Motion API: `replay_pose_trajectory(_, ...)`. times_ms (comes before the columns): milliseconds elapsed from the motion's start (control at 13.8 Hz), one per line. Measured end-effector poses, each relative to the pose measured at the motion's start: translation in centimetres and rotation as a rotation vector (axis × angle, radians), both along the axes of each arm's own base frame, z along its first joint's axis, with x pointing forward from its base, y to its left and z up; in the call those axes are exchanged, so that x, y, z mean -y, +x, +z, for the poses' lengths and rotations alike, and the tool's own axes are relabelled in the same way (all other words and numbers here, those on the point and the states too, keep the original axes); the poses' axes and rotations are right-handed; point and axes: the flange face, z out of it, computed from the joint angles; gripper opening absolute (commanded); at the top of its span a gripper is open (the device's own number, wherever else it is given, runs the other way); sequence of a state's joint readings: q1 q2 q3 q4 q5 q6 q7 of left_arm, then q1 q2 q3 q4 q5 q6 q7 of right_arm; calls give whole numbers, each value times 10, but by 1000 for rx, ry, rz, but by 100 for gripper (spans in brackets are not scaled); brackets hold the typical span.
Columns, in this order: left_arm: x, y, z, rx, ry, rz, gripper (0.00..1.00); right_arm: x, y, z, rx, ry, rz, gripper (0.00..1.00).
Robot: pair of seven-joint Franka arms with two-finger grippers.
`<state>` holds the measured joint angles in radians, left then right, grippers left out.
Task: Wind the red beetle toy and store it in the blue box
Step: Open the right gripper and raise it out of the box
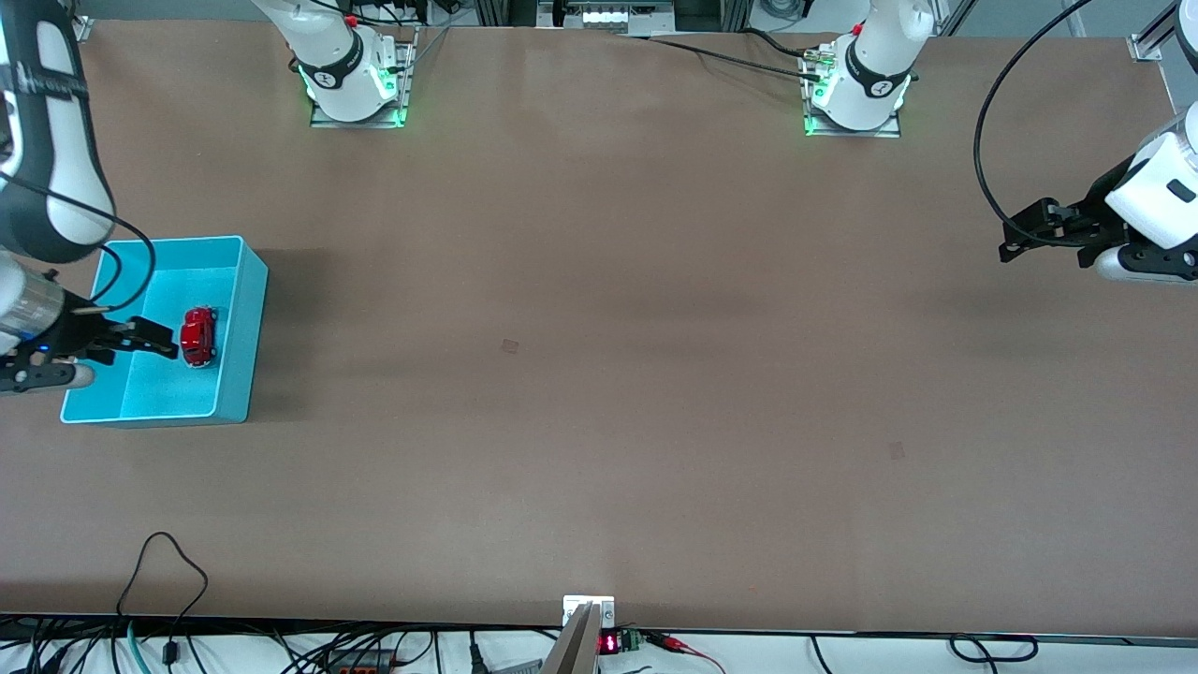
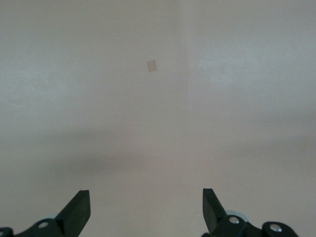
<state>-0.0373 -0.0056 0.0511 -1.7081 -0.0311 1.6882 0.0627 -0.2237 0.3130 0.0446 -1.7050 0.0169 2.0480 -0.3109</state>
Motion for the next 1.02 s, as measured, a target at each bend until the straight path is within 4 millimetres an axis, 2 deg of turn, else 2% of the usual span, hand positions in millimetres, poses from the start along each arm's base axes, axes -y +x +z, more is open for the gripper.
replay_pose_trajectory(145, 0, 0, 0, 0, 0, 0, 100, -27, 8, 28, -15, 9, 8, 100)
replay_pose_trajectory(290, 0, 0, 0, 0, 0, 0, 100, -72, 11, 52, -29, 13, -54, 100)
replay_pose_trajectory(435, 0, 0, 0, 0, 0, 0, 100, -109, 3, 78, -47, 12, -115, 100)
replay_pose_trajectory(508, 0, 0, 0, 0, 0, 0, 100, -118, -3, 95, -37, 10, -132, 100)
replay_pose_trajectory(581, 0, 0, 0, 0, 0, 0, 100, -114, -11, 116, -18, 8, -154, 100)
replay_pose_trajectory(726, 0, 0, 0, 0, 0, 0, 100, -77, -33, 150, -18, 16, -228, 100)
replay_pose_trajectory(798, 0, 0, 0, 0, 0, 0, 100, -62, -43, 158, -40, 24, -256, 100)
replay_pose_trajectory(871, 0, 0, 0, 0, 0, 0, 100, -55, -49, 162, -53, 26, -269, 100)
replay_pose_trajectory(1016, 0, 0, 0, 0, 0, 0, 100, -61, -49, 160, -61, 21, -258, 100)
